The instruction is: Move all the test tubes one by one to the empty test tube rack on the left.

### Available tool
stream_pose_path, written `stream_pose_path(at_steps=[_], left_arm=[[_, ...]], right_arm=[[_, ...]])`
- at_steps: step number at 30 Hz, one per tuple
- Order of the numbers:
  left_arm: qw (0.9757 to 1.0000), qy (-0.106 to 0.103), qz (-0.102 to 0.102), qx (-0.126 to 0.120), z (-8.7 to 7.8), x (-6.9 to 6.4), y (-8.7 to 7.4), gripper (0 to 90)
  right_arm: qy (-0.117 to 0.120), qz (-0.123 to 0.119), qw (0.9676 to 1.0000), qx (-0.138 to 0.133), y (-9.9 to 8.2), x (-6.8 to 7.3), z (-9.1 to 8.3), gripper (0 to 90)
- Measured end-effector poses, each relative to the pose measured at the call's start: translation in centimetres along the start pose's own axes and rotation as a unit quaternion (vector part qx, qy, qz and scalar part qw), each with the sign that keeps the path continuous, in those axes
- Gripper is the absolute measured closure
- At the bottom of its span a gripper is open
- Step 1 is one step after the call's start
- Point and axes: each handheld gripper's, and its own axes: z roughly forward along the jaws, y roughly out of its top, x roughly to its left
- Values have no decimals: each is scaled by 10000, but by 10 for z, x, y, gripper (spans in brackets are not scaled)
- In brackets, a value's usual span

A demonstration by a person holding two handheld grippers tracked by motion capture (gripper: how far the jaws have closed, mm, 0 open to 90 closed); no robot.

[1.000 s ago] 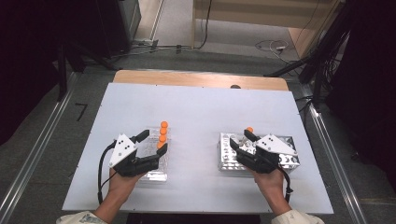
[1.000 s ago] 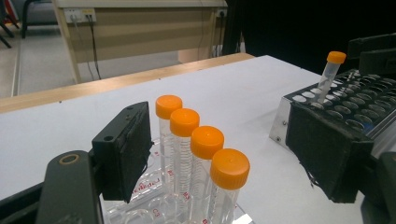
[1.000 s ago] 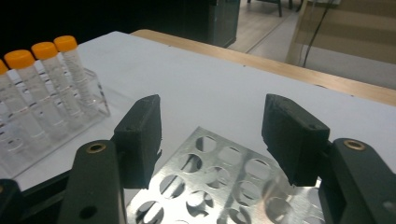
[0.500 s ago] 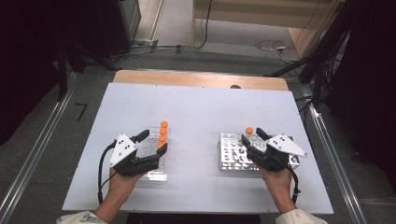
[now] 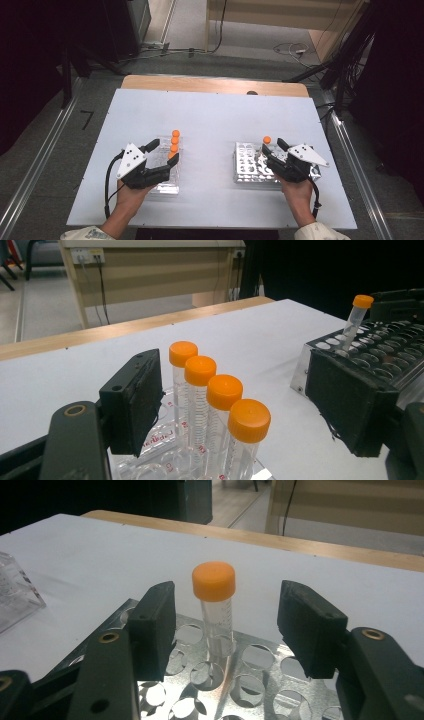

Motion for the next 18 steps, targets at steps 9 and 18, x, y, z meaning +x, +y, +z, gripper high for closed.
stream_pose_path(at_steps=[9,18], left_arm=[[10000,12,11,-5,0,0,0,230],[10000,4,0,4,0,0,0,231]], right_arm=[[-56,-24,9998,166,-8,9,8,496],[-137,8,9995,270,-10,12,16,586]])
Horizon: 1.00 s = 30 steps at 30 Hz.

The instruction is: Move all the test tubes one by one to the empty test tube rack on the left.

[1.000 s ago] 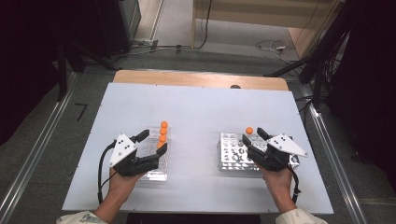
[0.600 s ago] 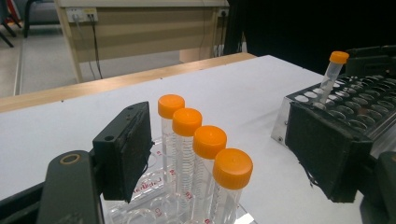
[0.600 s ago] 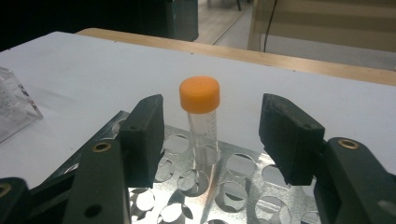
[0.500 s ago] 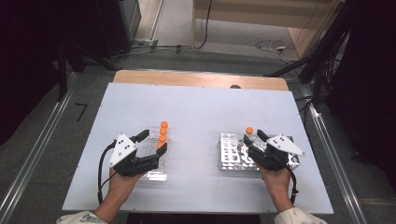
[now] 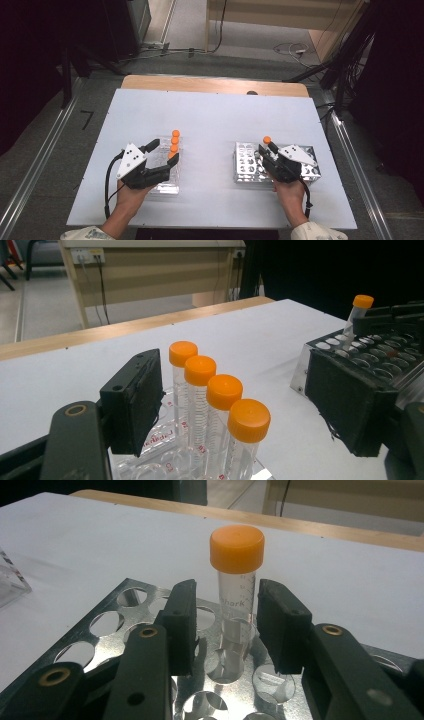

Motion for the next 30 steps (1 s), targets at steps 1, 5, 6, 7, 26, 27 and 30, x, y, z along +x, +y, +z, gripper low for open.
stream_pose_path(at_steps=[1,5,6,7,26,27,30], left_arm=[[10000,-2,4,-5,0,0,0,232],[10000,0,4,-4,0,0,0,233],[10000,0,2,-5,0,0,0,233],[10000,3,3,-5,0,0,0,233],[10000,3,0,0,0,-1,0,237],[10000,4,3,-3,0,-1,0,237],[10000,4,-1,1,0,-1,0,238]], right_arm=[[-19,9,10000,-4,0,0,1,592],[-37,-6,10000,13,0,0,3,604],[-37,15,10000,13,0,0,3,603],[-39,29,10000,20,0,0,3,604],[-138,-11,9996,260,3,0,7,656],[-142,2,9995,265,3,0,7,663],[-167,-13,9995,264,3,0,7,685]])
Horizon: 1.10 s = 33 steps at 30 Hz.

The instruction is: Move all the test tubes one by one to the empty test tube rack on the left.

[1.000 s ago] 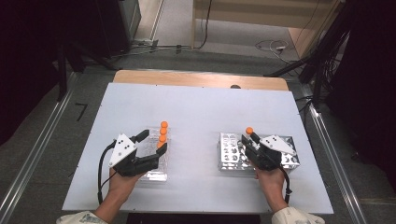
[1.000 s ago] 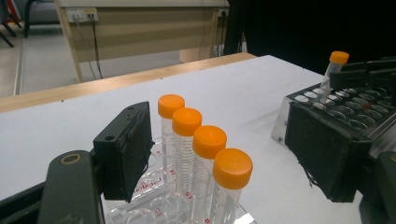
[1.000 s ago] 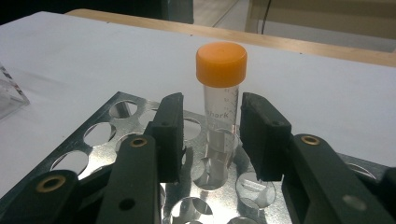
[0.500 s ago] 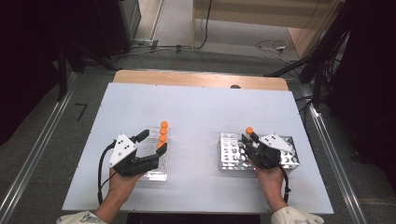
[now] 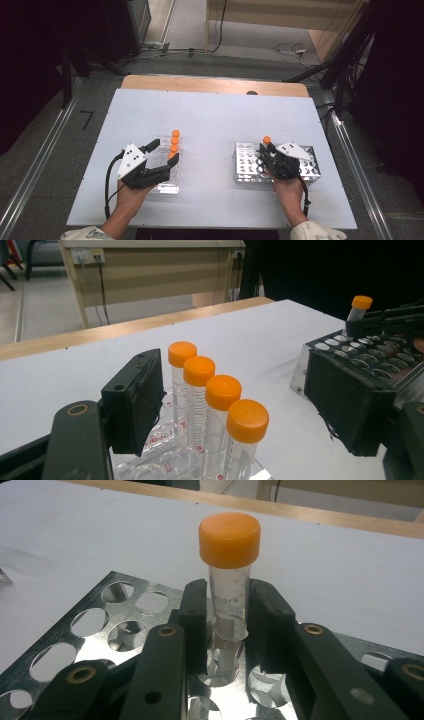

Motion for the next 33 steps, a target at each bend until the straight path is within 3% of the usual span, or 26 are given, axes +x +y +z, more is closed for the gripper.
stream_pose_path(at_steps=[21,33], left_arm=[[10000,6,-12,-10,0,0,0,239],[10000,8,-7,10,1,0,0,237]], right_arm=[[42,127,9997,-220,7,-5,-9,721],[35,60,9991,-429,14,-5,-16,720]])
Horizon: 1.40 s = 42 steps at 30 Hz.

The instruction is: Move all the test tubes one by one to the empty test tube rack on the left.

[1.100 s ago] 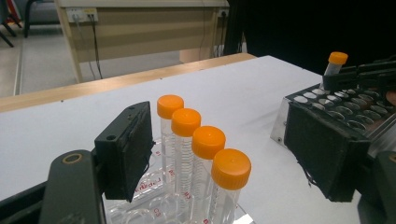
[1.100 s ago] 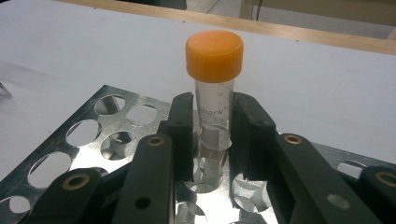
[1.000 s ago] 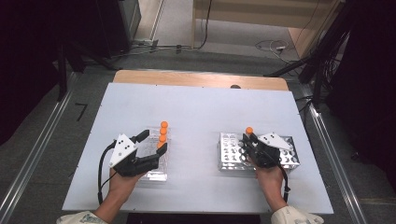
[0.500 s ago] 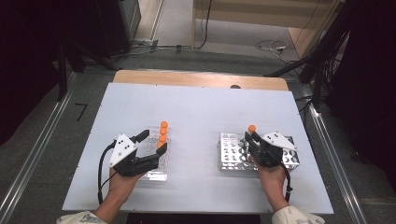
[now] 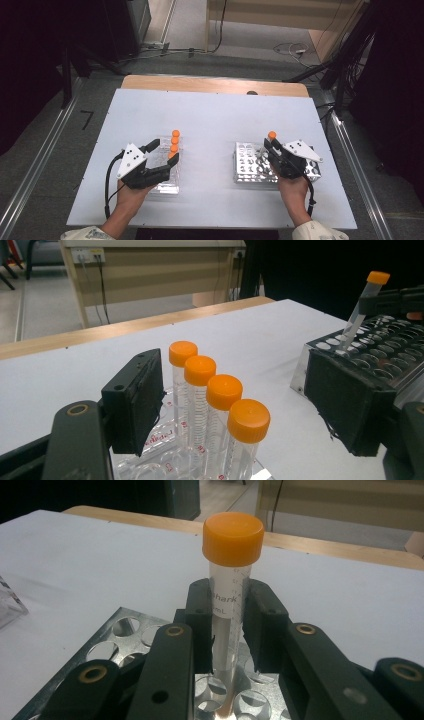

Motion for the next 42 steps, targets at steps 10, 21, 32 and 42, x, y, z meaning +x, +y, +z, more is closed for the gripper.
stream_pose_path(at_steps=[10,21,32,42], left_arm=[[10000,45,20,25,1,0,0,204],[10000,58,1,30,2,0,1,178],[10000,33,-42,-22,1,-2,2,177],[10000,26,-38,-56,1,-3,3,179]], right_arm=[[-50,-36,9995,-314,13,1,-14,721],[175,-14,9986,-496,23,10,-26,720],[645,-119,9971,-381,28,32,-23,720],[906,-235,9953,-243,26,50,-16,720]])
